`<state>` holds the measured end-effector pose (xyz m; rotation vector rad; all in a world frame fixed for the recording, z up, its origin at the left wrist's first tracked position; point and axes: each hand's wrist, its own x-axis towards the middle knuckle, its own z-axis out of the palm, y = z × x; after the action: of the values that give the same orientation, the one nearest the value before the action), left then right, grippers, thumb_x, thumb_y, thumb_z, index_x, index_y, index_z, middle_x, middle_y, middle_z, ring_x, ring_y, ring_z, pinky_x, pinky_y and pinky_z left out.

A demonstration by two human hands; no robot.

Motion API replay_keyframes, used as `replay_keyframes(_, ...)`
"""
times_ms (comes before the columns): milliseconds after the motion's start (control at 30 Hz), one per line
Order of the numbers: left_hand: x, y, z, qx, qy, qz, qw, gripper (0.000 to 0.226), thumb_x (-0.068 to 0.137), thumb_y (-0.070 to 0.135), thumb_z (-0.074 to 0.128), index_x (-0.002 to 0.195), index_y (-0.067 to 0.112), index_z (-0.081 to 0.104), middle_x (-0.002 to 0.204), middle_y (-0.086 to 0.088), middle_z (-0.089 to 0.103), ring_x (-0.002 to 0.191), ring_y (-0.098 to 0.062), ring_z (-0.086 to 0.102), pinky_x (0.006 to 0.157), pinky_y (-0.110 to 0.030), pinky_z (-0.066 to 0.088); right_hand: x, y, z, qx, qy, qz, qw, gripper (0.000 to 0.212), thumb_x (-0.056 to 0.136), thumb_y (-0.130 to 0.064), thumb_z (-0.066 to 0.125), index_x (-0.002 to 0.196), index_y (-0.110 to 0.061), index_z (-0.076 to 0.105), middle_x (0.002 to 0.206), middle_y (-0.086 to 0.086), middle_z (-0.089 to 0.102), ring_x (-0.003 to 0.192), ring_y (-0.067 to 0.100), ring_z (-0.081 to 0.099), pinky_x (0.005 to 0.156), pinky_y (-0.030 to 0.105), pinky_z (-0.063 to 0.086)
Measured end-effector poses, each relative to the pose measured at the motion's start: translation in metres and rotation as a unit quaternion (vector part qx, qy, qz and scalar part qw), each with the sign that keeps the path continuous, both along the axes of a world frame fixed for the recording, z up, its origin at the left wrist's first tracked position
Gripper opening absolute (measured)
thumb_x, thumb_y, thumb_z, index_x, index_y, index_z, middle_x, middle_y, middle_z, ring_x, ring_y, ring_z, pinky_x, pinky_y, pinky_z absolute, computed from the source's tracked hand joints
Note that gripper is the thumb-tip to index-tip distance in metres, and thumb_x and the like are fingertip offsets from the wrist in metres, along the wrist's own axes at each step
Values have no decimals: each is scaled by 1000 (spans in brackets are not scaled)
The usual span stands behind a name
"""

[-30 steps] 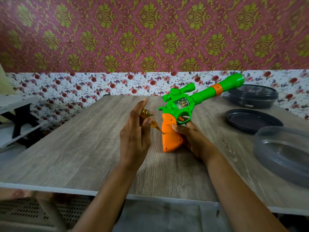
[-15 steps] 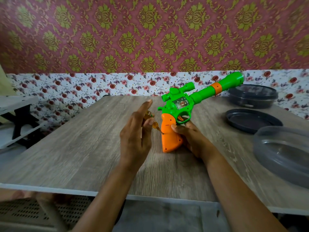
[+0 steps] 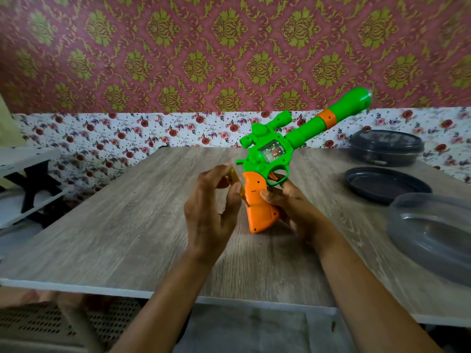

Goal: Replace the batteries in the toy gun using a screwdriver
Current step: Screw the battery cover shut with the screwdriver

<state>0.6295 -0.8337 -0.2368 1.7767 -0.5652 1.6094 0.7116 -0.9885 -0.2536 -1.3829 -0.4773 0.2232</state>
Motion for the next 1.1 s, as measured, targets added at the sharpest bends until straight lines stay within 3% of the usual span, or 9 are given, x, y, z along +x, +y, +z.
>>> replay_keyframes(200,-2,-2,1,46,-41,-26,998,16,96,18,43,109,8,44,102,-10,65,83,-14,61,67,-21,49,0,2,-3,18,11,-17,1000,49,86,-9,59,133,-7,43,118,8,63,107,20,61,88,32,53)
replay_keyframes(367,1,-2,0,61,-62,1,996,15,94,19,54,102,9,46,103,-8,46,84,-13,54,71,-13,43,-1,2,-2,14,1,-25,1000,44,90,-6,52,133,-8,43,114,4,64,98,11,65,78,24,56)
replay_keyframes(467,3,-3,-3,55,-44,-9,997,18,94,14,52,110,11,45,108,-8,49,87,-13,56,69,-18,47,-3,3,-1,11,-5,-29,1000,47,90,-7,52,135,-12,40,123,8,61,110,19,60,85,29,55)
replay_keyframes(567,1,-7,-4,66,-5,-1,998,36,92,7,46,127,16,41,119,-6,51,94,-12,59,71,-20,47,-5,3,-3,1,-9,-38,999,49,90,-10,54,136,-18,38,127,7,59,115,21,58,90,34,52)
replay_keyframes(700,-1,-5,0,68,-14,6,998,31,93,8,45,124,6,48,126,-8,51,111,-9,56,80,-14,46,-6,5,2,-9,-17,-42,999,52,90,-12,55,138,-18,35,128,8,58,114,22,59,91,36,52)
replay_keyframes(833,2,0,3,51,-33,-8,998,17,94,17,53,110,11,54,106,-5,49,89,-17,59,76,-15,46,-7,5,6,3,-21,-37,999,51,91,-8,53,137,-16,34,127,10,58,113,22,59,84,28,55)
replay_keyframes(933,1,-1,1,47,-14,-14,999,19,96,15,49,114,10,51,105,-4,55,91,-13,59,74,-19,50,-6,6,4,3,-16,-45,999,50,91,-10,53,136,-20,34,126,7,59,112,20,59,84,30,55)
replay_keyframes(1033,0,-3,1,45,13,-8,999,32,97,12,42,128,8,42,110,-1,61,96,-9,61,79,-8,45,-5,8,1,15,-1,-47,999,54,85,-15,62,132,-24,38,126,4,59,114,20,59,93,40,50)
replay_keyframes(1100,-1,-4,0,43,24,-18,999,36,94,7,40,130,8,41,117,0,58,103,-9,61,84,-9,46,-4,9,0,27,5,-46,999,58,78,-17,64,131,-24,40,123,3,61,111,19,60,92,40,50)
